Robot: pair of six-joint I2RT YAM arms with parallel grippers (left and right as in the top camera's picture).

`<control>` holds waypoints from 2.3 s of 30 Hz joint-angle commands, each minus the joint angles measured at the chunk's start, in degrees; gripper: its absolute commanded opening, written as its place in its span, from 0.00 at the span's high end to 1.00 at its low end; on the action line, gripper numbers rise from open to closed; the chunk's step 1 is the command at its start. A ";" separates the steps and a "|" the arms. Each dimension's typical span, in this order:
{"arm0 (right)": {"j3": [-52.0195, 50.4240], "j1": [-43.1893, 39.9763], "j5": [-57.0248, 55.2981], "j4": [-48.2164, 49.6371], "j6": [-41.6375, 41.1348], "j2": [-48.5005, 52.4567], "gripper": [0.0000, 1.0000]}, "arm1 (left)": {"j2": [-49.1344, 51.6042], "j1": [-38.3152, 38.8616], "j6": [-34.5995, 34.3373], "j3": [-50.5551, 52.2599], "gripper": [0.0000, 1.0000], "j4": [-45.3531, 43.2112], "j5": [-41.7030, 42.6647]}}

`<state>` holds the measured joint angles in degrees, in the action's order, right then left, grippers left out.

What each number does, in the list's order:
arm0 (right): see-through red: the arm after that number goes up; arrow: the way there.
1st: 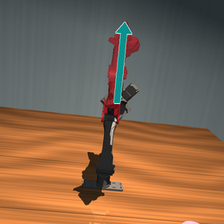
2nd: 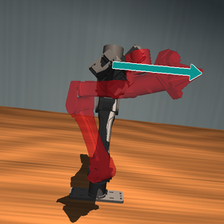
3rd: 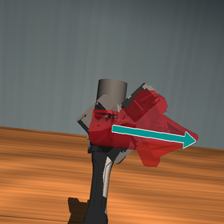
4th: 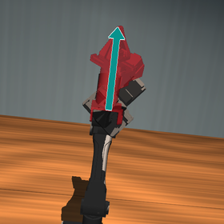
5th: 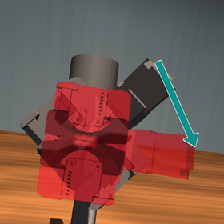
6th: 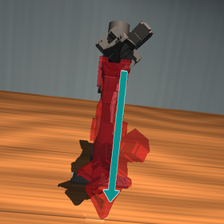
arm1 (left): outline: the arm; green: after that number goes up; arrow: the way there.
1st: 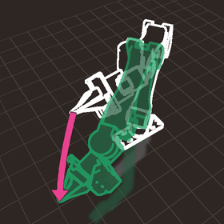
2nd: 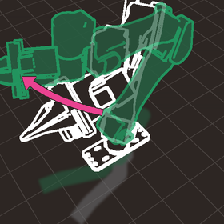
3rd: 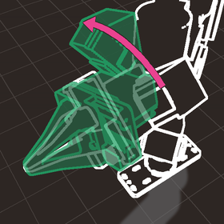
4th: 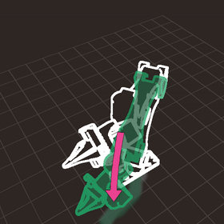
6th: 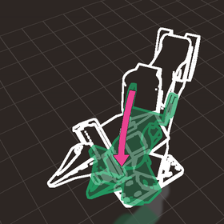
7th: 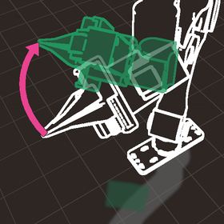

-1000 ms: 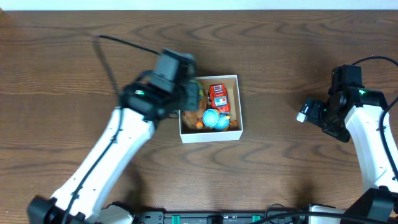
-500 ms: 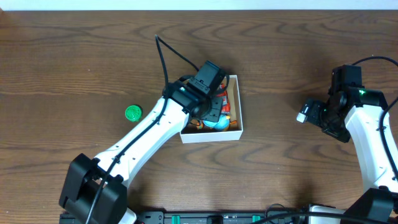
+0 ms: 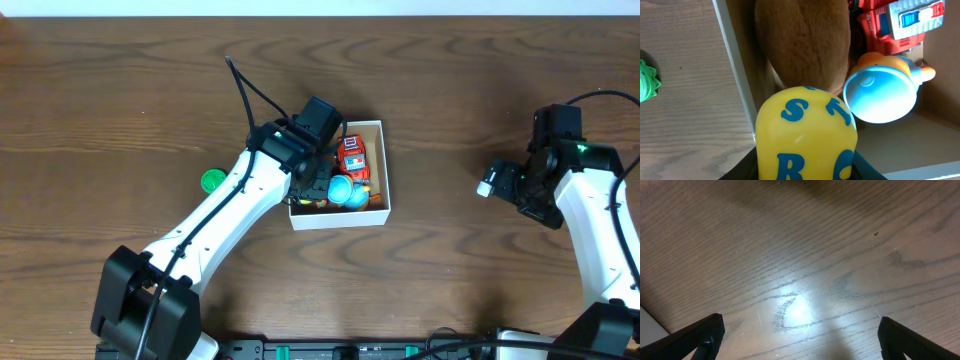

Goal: Pack container
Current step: 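Carry the yellow ball into the box's front corner, release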

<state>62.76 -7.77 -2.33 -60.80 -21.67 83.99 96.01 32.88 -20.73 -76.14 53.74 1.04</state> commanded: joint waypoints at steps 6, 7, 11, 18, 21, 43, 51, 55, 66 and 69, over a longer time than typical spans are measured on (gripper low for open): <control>-0.17 -0.09 0.00 -0.11 0.74 -0.07 0.01 | -0.94 0.09 -0.61 -0.57 0.31 0.15 -1.05; -0.15 -0.09 0.00 -0.11 0.74 -0.07 0.01 | -0.94 0.09 -0.61 -0.57 0.25 0.17 -1.05; -0.15 -0.09 0.00 -0.11 0.76 -0.07 0.01 | -0.96 0.07 -0.59 -0.59 0.18 -0.44 -1.05; -0.15 -0.09 0.00 -0.09 0.76 -0.07 0.01 | -1.90 0.07 -0.59 -1.01 0.16 -3.21 -1.07; -0.15 -0.09 0.00 -0.09 0.76 -0.07 0.01 | -2.97 0.07 -0.59 -1.40 0.20 -3.28 -1.07; -0.17 -0.09 0.00 -0.09 0.76 -0.07 0.01 | -5.03 0.09 -0.61 -0.68 0.94 4.33 2.62; -0.17 -0.09 0.00 -0.09 0.76 -0.07 0.01 | -4.37 0.09 -0.61 1.95 0.94 3.37 2.62; -0.17 -0.09 0.00 -0.11 0.76 -0.07 0.01 | -3.19 0.09 -0.61 3.06 0.94 1.46 3.04; -0.17 -0.09 0.00 -0.13 0.76 -0.07 0.01 | 7.21 1.22 -0.70 3.82 0.94 -0.94 7.15; -0.17 -0.09 0.00 -0.15 0.76 -0.07 0.01 | 9.68 1.81 -0.81 3.82 0.94 -0.94 7.41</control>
<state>62.76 -7.77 -2.31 -60.82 -21.65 83.99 103.55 34.24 -21.21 -73.17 52.73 7.11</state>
